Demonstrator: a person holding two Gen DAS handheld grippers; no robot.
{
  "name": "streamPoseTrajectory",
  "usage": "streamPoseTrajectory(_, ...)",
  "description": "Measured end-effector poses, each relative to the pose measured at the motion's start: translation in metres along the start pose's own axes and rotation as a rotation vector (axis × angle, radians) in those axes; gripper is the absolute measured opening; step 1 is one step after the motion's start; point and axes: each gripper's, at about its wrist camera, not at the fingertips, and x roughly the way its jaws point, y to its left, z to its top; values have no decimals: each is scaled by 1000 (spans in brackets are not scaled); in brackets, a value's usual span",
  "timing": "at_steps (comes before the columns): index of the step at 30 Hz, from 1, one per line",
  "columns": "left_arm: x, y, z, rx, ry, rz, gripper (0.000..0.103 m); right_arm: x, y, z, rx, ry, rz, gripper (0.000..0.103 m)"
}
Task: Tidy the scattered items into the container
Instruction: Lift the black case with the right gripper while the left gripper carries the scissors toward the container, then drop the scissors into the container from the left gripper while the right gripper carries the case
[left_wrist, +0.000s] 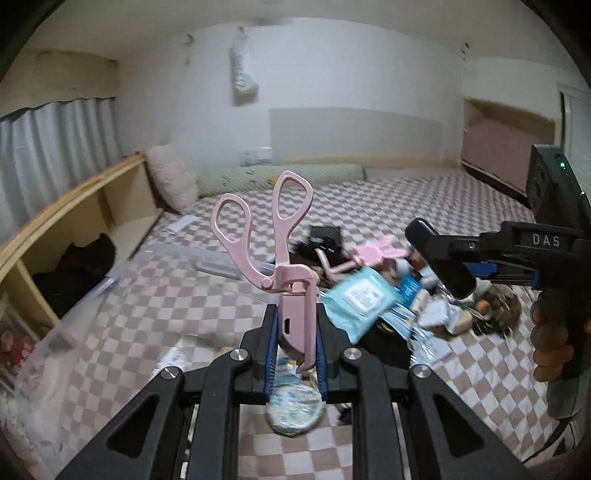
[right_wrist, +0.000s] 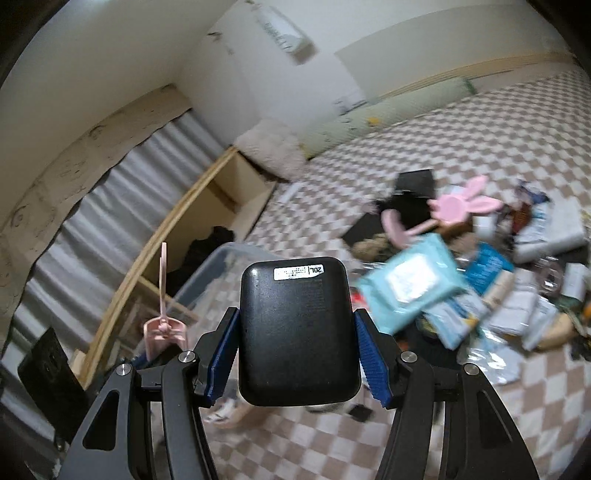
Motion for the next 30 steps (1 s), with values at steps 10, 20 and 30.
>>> streamPoseTrajectory(10, -20, 88, -18, -159, 4, 175, 17, 65, 78, 12, -101, 68, 63, 62)
streamPoseTrajectory(20, -11, 139, -53, -299, 124, 209, 17, 130, 132, -1, -233, 164, 8, 62)
streamPoseTrajectory(30, 4, 150, -69, -326, 203, 228, 17, 181, 153, -42, -347, 340, -78, 62)
